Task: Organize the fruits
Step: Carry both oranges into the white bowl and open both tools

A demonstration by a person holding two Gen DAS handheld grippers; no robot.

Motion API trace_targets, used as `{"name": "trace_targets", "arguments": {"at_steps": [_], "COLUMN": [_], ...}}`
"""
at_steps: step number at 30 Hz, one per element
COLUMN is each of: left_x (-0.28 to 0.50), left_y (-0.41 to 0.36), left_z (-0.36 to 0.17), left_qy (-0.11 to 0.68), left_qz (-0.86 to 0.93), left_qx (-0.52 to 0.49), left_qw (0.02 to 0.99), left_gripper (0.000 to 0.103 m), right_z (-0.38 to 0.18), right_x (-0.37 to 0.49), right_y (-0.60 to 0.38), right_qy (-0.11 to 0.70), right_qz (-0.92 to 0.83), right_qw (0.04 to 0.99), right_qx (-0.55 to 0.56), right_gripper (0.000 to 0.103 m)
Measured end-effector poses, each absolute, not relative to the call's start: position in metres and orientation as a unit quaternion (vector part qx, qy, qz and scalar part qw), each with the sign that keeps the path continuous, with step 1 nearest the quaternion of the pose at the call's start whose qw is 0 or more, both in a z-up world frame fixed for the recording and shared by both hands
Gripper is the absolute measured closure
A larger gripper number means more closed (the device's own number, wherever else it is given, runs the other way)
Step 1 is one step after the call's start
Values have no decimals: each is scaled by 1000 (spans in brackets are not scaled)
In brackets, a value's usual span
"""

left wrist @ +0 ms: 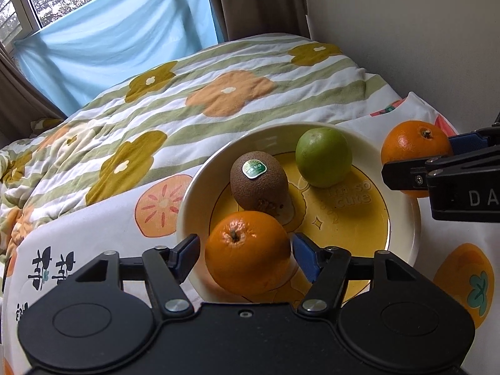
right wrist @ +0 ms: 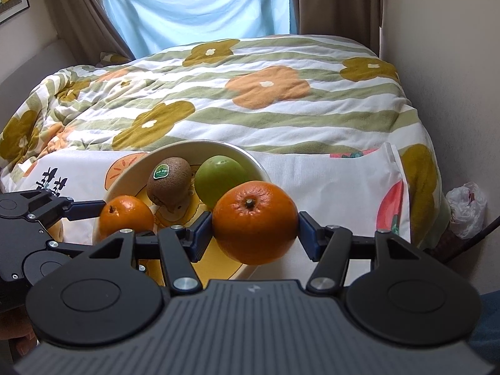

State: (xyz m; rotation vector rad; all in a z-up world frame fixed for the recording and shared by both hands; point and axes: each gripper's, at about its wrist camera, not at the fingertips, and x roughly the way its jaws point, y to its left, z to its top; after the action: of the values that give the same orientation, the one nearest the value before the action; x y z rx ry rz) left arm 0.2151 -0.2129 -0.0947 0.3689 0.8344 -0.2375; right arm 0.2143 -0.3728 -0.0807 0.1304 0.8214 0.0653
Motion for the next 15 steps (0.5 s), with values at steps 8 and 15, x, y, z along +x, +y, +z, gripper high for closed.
{"name": "trace_targets", "arguments": {"at_steps": [8,15], "left_x": [210,192], "left_y": [-201,-189], "left_z": [-79,-77], "left_qy": [405,415], "left_qz": [-127,-127], "left_qx": [149,140], "left_qw": [893,890], "left_gripper": [12,12], "right_z": [-81,-91], "right_x": [217,218], "right_y": [-368,-347], "right_qy": [403,396], "right_qz": [40,83], "right_qw": [913,914], "right_qx": [56,-7], "right_gripper": [30,30]}}
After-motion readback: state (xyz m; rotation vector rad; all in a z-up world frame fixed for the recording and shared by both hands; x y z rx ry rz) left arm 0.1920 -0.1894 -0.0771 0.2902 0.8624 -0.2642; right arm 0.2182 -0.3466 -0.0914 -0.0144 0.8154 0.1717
